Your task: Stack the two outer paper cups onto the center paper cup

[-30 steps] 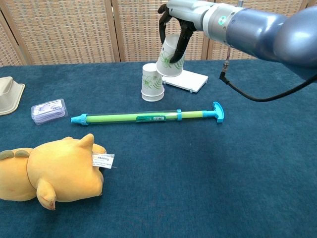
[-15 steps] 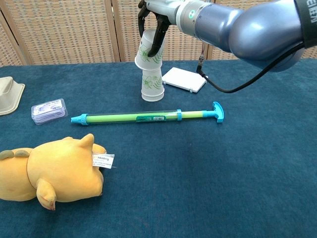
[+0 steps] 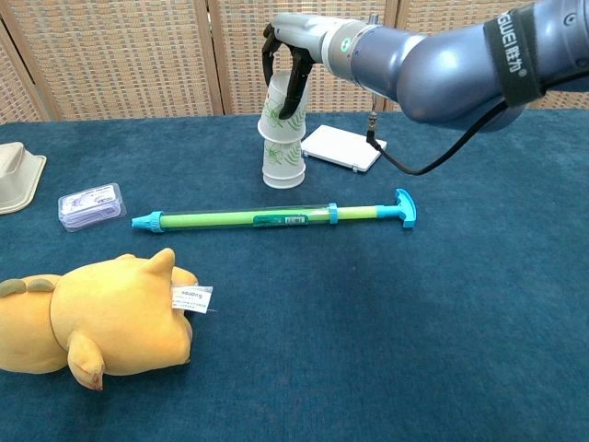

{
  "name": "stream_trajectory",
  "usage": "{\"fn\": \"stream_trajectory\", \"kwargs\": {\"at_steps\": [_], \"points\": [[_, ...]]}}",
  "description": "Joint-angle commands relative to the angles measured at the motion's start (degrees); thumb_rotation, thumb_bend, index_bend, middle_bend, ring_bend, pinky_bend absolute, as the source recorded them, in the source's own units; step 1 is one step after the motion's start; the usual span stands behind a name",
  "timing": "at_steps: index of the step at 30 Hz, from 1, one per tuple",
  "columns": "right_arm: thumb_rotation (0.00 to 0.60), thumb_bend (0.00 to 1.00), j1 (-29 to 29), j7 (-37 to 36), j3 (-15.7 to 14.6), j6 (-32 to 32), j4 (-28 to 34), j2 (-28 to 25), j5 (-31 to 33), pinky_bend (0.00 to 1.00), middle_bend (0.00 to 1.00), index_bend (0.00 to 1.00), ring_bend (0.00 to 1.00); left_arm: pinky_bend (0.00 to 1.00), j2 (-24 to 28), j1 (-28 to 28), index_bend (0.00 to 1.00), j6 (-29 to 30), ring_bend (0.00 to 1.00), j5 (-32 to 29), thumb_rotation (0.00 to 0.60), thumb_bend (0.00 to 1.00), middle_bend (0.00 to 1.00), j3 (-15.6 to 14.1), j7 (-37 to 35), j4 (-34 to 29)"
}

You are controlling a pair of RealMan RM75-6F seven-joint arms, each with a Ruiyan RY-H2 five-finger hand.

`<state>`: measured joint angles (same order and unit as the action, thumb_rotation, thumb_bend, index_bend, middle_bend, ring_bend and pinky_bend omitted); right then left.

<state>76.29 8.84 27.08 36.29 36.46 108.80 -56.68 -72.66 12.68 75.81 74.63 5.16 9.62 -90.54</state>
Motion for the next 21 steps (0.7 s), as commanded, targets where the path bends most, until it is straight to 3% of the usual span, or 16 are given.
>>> {"fn": "stream_trajectory", "kwargs": {"at_steps": [1, 7, 10, 12, 14, 21], "points": [[0.600, 0.23, 1.18, -2.33, -0.75, -1.67, -3.87, 1.80, -1.24, 0.11, 0.10, 0.60, 0.00, 0.10, -0.10, 0.09, 0.10, -0.20, 0.00, -0.19, 0.600, 0.15, 0.00, 0.06, 0.14, 0.06], [0.600, 0.22, 3.05, -5.41, -1.19, -3.66, -9.72, 3.90, -2.68, 0.10, 0.08, 0.58, 0.00, 0.09, -0.46, 0.34, 0.10, -0.75, 0.00, -0.53, 0.600, 0.15, 0.00, 0.03, 0.68, 0.27], [0.600, 0.21, 3.85, -6.53, -1.54, -4.14, -12.38, 4.92, -3.48, 0.08, 0.02, 0.44, 0.00, 0.09, -0.58, 0.46, 0.10, -0.98, 0.00, -0.66, 0.600, 0.15, 0.00, 0.01, 0.97, 0.32], [0.600, 0.20, 4.09, -7.01, -1.79, -5.03, -13.65, 5.34, -3.75, 0.06, 0.00, 0.30, 0.00, 0.09, -0.64, 0.50, 0.10, -0.98, 0.00, -0.54, 0.600, 0.15, 0.00, -0.06, 1.05, 0.23], [0.600, 0.20, 4.08, -7.40, -1.90, -5.31, -14.30, 5.50, -3.90, 0.06, 0.00, 0.25, 0.00, 0.09, -0.67, 0.51, 0.10, -1.04, 0.00, -0.44, 0.600, 0.15, 0.00, -0.17, 1.13, 0.18], [0.600, 0.20, 3.12, -8.62, -2.07, -3.37, -13.21, 4.38, -4.79, 0.06, 0.00, 0.24, 0.00, 0.09, -0.60, 0.54, 0.10, -0.94, 0.00, -0.03, 0.600, 0.15, 0.00, -0.44, 1.70, -0.29]]}}
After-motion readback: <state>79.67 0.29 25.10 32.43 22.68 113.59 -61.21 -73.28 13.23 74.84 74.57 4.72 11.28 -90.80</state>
